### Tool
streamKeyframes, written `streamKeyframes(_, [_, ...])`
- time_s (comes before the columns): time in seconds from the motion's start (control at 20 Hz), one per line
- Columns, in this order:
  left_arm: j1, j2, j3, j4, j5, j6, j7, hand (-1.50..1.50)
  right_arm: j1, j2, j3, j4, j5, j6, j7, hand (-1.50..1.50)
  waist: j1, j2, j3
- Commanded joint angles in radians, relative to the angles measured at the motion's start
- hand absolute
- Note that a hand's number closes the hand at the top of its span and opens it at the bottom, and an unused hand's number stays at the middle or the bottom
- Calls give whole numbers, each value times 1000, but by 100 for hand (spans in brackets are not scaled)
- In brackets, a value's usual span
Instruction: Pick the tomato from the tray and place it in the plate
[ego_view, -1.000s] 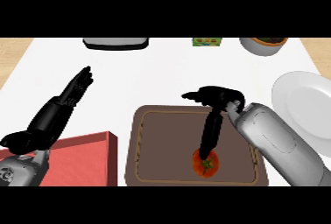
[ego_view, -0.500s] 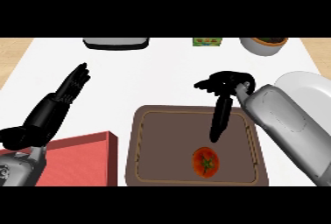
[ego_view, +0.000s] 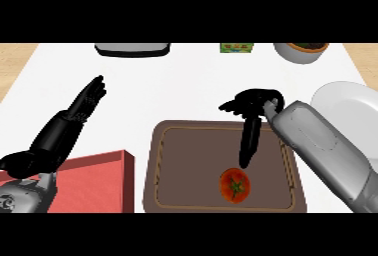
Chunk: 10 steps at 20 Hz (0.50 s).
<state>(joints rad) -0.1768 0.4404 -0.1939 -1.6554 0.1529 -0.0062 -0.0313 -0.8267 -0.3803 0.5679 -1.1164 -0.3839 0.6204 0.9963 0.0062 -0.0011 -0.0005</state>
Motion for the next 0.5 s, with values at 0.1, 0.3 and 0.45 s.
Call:
streamKeyframes(0.1, [24, -38, -15, -5, -45, 13, 4, 0, 45, 27, 56, -43, 1, 58, 128, -150, -8, -2, 0])
streamKeyframes(0.3, [-14, -13, 43, -1, -5, -34, 24, 0, 72, 36, 85, -35, 14, 73, 117, -150, -6, -1, 0])
streamKeyframes(0.45, [31, -19, 33, -5, -37, -39, -19, 0, 108, 10, 98, -12, 16, 109, 83, -150, -4, 0, 0])
